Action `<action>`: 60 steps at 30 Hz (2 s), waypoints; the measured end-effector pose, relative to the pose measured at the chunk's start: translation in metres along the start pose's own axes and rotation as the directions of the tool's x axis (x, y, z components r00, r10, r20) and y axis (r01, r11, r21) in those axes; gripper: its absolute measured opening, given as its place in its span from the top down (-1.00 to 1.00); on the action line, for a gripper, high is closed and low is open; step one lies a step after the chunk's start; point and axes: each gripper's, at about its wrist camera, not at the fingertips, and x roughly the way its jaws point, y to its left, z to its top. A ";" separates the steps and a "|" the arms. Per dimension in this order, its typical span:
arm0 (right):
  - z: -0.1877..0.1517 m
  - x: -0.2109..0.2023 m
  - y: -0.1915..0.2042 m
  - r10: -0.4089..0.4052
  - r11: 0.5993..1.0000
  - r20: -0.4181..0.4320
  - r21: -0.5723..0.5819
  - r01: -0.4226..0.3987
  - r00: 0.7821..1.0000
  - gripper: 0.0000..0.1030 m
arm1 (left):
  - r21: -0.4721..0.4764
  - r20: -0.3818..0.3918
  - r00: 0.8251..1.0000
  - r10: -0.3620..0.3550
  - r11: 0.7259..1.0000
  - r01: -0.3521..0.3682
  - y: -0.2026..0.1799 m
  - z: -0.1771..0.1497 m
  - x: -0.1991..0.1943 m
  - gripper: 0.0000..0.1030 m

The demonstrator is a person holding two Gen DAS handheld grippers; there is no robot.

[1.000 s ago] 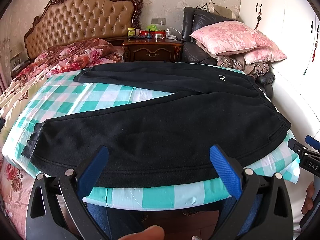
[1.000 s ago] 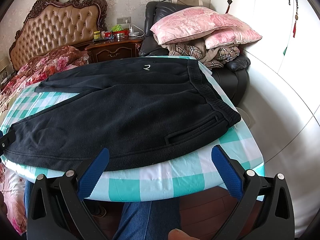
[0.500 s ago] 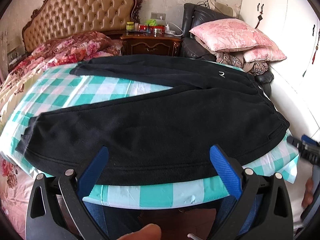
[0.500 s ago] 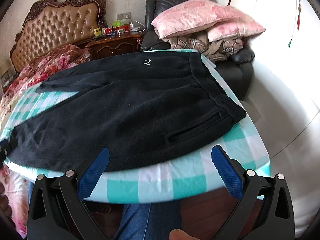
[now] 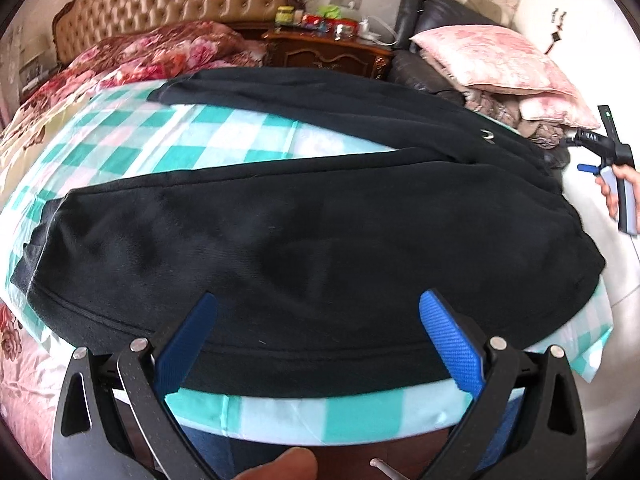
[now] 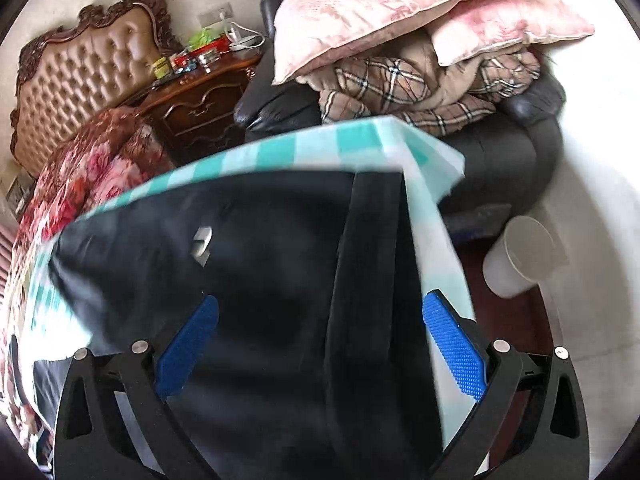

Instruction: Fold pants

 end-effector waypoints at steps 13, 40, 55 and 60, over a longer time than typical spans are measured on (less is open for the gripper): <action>0.061 0.110 -0.002 -0.030 0.965 -0.092 -0.264 0.004 0.995 -0.71 | -0.085 0.007 0.999 0.045 0.995 -0.044 0.058 0.068 0.033 -0.97; -0.138 -0.174 0.087 0.452 0.759 0.202 -0.598 -0.256 0.869 0.66 | -0.536 0.108 0.927 -0.359 0.765 0.358 0.162 0.231 0.119 -0.93; -0.155 -0.179 0.070 0.476 0.779 0.196 -0.546 -0.308 0.857 0.66 | -0.690 0.028 0.916 -0.399 0.656 0.307 0.193 0.318 0.250 -0.11; -0.152 -0.177 0.064 0.458 0.789 0.191 -0.538 -0.298 0.868 0.66 | -0.673 -0.090 0.915 -0.392 0.701 0.235 0.183 0.337 0.270 0.79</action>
